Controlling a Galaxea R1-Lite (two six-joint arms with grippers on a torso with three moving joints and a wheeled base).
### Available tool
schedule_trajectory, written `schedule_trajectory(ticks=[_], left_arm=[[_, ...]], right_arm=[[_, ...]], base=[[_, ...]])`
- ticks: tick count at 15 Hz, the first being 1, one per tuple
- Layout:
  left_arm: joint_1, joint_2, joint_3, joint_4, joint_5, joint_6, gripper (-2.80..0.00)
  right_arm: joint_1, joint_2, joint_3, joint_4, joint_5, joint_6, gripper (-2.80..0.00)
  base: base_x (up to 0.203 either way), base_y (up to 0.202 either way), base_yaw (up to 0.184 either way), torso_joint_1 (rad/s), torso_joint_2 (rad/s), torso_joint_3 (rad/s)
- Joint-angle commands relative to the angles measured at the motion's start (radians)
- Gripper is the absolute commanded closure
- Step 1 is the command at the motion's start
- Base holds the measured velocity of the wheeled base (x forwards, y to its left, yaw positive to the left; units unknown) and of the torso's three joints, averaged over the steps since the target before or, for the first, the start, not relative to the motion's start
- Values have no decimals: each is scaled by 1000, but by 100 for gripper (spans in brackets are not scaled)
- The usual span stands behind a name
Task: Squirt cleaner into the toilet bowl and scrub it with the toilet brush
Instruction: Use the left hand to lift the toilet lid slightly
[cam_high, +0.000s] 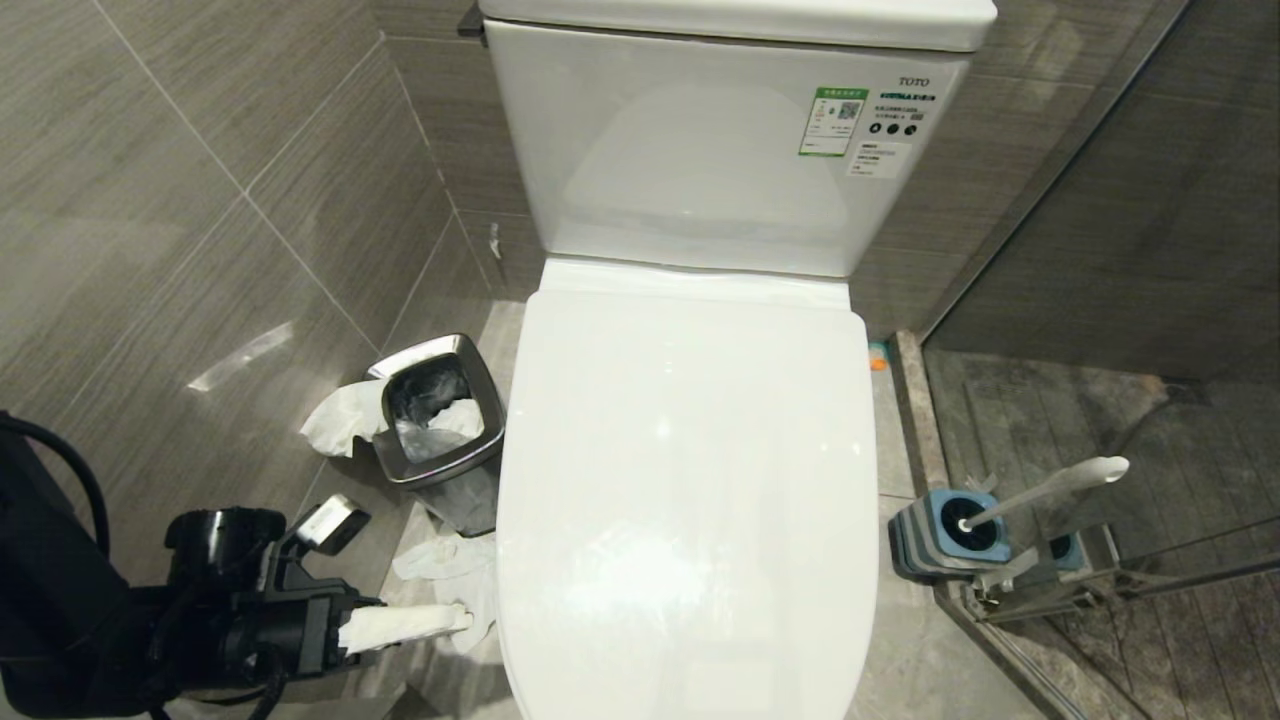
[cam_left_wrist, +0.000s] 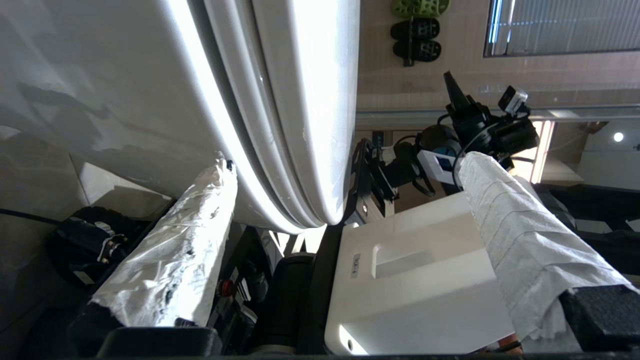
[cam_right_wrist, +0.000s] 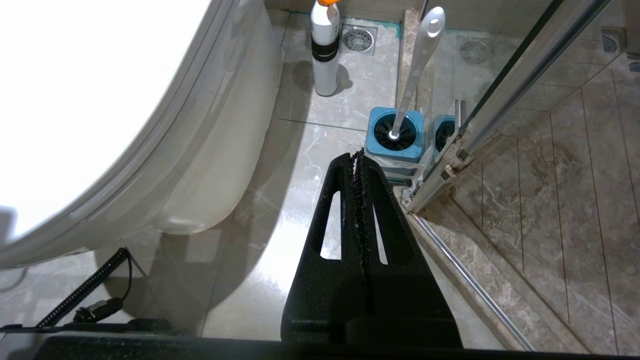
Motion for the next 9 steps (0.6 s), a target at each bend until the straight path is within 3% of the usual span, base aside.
schedule_trajectory(ticks=[1, 9], left_arm=[[-18, 1, 0, -13, -4, 0, -280], [-98, 8, 6, -64, 62, 2, -280]], right_arm=[[0, 1, -1, 0, 0, 0, 0], [0, 1, 0, -1, 0, 0, 0]], base=[[0, 0, 0, 0, 0, 0], [0, 0, 0, 0, 0, 0]])
